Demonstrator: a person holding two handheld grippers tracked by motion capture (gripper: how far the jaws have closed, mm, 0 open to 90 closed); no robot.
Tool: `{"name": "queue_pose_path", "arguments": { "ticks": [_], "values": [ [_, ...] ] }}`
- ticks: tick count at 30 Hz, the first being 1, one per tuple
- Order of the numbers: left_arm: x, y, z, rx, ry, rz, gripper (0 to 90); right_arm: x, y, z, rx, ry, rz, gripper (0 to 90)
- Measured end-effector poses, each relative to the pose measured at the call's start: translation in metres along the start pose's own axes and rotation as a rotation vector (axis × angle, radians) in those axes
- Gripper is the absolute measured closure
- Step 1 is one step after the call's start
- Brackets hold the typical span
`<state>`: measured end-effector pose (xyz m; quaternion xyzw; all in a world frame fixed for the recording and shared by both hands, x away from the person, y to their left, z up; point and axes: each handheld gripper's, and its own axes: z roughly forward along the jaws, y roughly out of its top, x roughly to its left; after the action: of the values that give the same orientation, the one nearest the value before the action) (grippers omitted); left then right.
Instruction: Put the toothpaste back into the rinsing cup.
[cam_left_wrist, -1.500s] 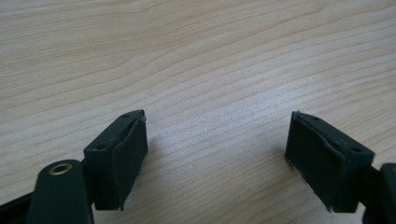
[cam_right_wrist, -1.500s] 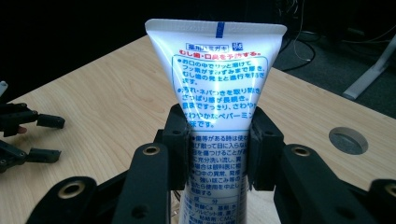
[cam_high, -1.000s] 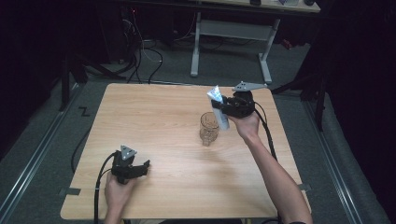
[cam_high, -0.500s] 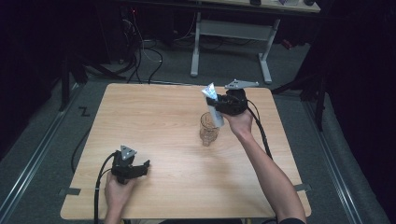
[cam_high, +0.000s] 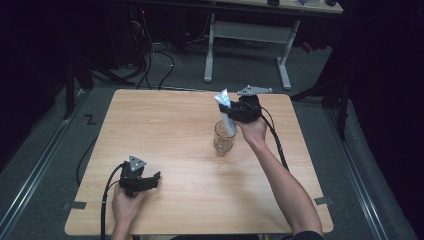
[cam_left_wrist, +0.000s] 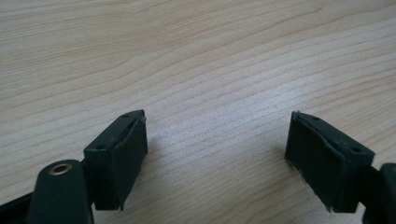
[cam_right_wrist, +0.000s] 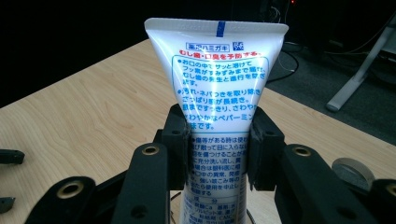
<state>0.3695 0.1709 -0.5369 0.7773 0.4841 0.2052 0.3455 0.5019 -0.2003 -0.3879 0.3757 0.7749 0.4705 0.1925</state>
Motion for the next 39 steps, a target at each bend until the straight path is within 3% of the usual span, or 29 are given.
{"name": "queue_pose_path", "arguments": {
  "ticks": [25,39],
  "values": [
    [0.0,0.0,0.0,-0.001,-0.001,0.0,21.0,0.004,-0.008,0.018,0.06,-0.001,-0.031,65.2],
    [0.0,0.0,0.0,-0.001,-0.002,0.0,21.0,0.002,-0.016,0.02,0.083,0.003,-0.016,64.6]
  ]
}}
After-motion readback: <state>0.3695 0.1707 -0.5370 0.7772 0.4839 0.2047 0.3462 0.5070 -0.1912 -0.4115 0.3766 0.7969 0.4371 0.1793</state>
